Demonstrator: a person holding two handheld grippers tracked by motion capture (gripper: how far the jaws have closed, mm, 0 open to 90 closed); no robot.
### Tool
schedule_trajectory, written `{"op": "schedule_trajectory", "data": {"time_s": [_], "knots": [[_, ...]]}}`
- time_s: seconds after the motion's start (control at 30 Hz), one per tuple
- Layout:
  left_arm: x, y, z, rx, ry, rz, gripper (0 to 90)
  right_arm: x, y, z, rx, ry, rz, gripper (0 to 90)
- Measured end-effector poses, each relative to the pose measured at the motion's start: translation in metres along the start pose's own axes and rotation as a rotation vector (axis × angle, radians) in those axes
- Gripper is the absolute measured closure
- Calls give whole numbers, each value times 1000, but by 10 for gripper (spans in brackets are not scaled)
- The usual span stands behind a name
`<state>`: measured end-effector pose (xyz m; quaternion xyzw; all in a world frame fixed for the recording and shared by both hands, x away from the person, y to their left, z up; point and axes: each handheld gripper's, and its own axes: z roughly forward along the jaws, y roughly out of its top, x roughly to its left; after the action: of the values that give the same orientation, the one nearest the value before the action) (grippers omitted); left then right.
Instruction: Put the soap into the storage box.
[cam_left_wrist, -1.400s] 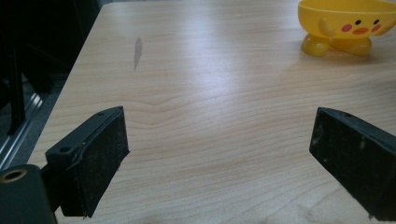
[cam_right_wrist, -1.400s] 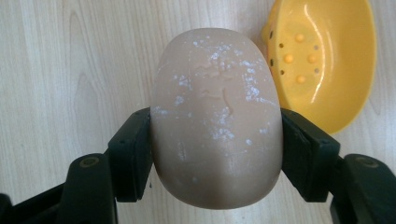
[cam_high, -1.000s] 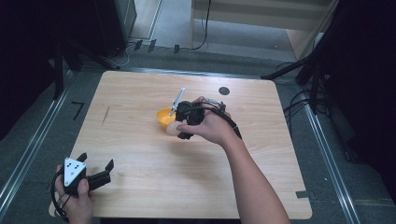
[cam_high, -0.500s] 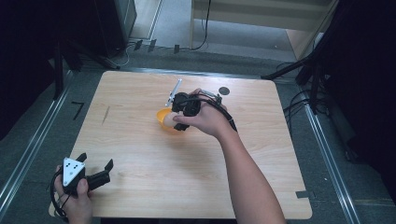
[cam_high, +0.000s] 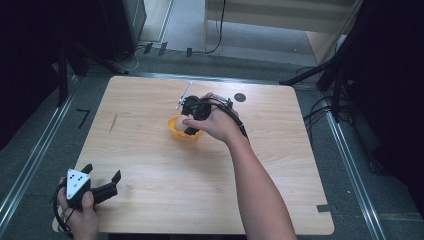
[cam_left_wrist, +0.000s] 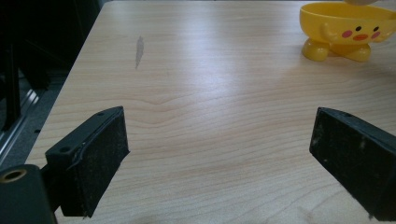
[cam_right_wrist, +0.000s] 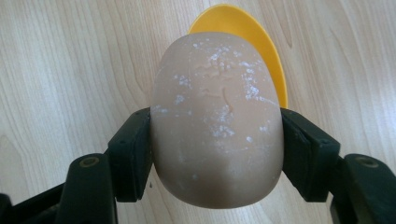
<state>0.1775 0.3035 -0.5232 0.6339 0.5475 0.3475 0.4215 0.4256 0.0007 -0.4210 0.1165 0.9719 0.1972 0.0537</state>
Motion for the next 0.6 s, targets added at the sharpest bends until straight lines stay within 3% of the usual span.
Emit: {"op": "schedule_trajectory", "data": {"time_s": [0.23, 0.6], "knots": [[1, 0, 0, -8, -2, -11, 49, -7, 3, 13, 14, -13, 24, 344], [1, 0, 0, -7, -1, -7, 49, -10, 4, 28, 45, -5, 16, 342]]}}
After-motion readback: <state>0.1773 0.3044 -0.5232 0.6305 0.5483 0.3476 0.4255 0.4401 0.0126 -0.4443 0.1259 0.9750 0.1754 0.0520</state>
